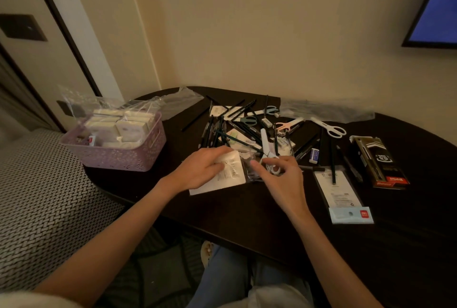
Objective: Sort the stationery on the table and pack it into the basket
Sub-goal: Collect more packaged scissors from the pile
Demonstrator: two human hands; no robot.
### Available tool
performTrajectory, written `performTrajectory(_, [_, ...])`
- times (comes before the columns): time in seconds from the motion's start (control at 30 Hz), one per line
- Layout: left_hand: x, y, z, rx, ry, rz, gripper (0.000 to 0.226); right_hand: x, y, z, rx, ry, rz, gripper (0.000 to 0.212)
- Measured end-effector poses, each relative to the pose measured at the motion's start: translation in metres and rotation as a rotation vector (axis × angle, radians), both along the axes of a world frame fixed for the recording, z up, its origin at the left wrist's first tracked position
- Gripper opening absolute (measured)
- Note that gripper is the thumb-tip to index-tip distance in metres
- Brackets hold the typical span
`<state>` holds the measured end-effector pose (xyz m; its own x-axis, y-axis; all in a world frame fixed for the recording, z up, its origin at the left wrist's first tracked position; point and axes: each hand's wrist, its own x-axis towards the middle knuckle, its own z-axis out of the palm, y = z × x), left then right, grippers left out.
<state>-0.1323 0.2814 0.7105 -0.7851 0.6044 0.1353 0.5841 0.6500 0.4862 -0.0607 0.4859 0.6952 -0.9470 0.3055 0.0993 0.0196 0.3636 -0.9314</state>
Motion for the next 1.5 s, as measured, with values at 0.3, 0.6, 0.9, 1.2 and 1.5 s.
performTrajectory(0.3, [0.000,0.012,-0.004,-0.052,0.013,-0.010,0.043,-0.004,-0.012,-0.012,-0.029,0.057,0.025,0.015])
performTrajectory(0.6, [0.010,0.014,-0.012,-0.128,0.261,-0.046,0.092,-0.005,-0.012,-0.019,-0.022,0.045,-0.021,0.014])
performTrajectory(0.9, [0.001,-0.002,-0.023,-0.180,0.253,0.008,0.094,0.002,0.013,-0.009,-0.060,0.129,-0.067,0.020])
performTrajectory(1.2, [-0.001,-0.009,-0.027,-0.219,0.272,0.051,0.093,0.017,0.041,0.027,-0.084,0.142,0.027,0.031])
performTrajectory(1.5, [0.000,-0.007,-0.024,-0.191,0.281,0.034,0.093,0.019,0.039,0.029,0.038,0.084,0.103,0.025])
